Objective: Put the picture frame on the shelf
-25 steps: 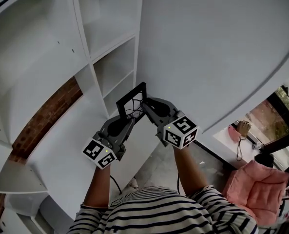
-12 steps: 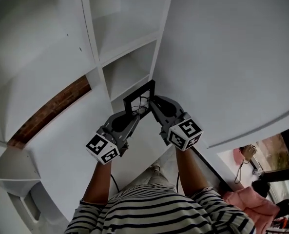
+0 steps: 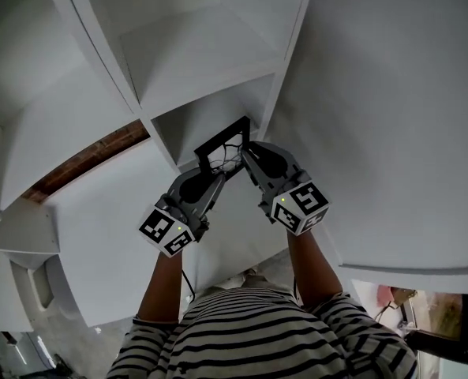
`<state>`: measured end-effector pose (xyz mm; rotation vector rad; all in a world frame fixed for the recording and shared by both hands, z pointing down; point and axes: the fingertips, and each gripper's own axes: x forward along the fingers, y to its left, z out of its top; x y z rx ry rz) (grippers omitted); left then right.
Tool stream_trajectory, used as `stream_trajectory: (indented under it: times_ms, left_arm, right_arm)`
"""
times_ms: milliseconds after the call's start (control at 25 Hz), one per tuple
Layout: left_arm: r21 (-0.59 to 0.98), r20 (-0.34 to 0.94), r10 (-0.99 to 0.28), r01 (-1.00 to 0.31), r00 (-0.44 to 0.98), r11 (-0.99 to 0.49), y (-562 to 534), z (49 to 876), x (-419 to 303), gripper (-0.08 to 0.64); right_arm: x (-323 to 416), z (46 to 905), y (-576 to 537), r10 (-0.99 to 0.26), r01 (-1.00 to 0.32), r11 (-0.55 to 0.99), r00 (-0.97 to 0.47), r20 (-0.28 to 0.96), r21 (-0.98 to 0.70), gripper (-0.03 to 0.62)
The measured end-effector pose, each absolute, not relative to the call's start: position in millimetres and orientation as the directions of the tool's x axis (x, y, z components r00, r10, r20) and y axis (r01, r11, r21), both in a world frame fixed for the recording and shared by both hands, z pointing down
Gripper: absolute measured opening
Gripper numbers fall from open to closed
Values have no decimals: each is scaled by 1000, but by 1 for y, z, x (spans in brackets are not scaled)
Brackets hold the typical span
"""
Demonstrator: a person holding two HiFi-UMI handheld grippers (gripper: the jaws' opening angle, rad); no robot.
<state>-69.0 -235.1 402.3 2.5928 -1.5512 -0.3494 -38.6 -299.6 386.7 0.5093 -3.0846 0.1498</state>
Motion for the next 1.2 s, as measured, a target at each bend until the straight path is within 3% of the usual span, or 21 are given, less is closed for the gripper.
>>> stream_trajectory:
  times_ms: [360,600,1200]
  left_arm:
    - [158,-114,-937,-925,329,-344,-229,405,-56,65]
    - [187,-61,-974,-956,220,-227,-231,423,-72,161]
    - [209,25,-989,-968,145,-136,-223,461,-91,170]
  right_arm:
    - [-30,381,-290,-252,-251,966,-968,-13,-67,60]
    - [-41,383,-297,-232,-229,970,-972,-33,-75,60]
    - [-62,392,-337,-336,-328,940,-937,-91,-96,60]
